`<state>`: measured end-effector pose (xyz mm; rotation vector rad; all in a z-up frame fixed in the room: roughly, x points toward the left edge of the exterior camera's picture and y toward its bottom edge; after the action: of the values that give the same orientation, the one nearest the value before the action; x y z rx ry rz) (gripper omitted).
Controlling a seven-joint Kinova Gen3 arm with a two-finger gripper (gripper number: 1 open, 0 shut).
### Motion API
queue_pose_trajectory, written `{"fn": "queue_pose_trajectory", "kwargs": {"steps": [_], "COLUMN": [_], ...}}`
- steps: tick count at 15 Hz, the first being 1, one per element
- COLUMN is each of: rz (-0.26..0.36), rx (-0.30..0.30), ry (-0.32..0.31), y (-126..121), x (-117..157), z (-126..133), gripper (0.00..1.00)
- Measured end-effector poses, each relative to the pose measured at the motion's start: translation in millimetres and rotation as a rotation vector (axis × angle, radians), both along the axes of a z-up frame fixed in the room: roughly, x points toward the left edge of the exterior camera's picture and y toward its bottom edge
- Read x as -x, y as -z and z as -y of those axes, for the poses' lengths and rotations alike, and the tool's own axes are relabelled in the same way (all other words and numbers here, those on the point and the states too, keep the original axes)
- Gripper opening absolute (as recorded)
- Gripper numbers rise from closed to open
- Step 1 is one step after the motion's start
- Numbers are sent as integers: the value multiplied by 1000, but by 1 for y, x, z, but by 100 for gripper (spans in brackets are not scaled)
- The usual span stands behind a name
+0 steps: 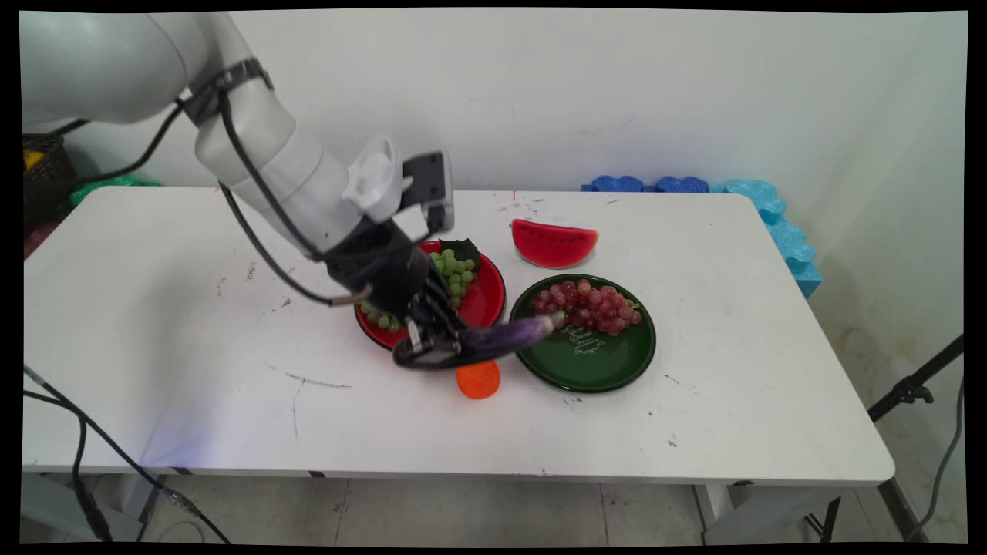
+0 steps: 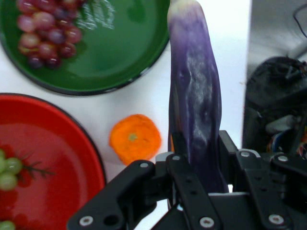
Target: Place the picked object on the table
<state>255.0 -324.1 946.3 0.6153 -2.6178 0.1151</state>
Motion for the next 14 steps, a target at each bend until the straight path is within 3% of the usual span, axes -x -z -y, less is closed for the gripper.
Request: {"fn": "queue_pose_trajectory", "kwargs": {"steps": [4, 14], "rz": [20, 17], "rx": [-12, 13], "ry": [64, 123], "y": [27, 95], "x": [5, 6], "z": [-14, -23], "gripper": [0, 0]}}
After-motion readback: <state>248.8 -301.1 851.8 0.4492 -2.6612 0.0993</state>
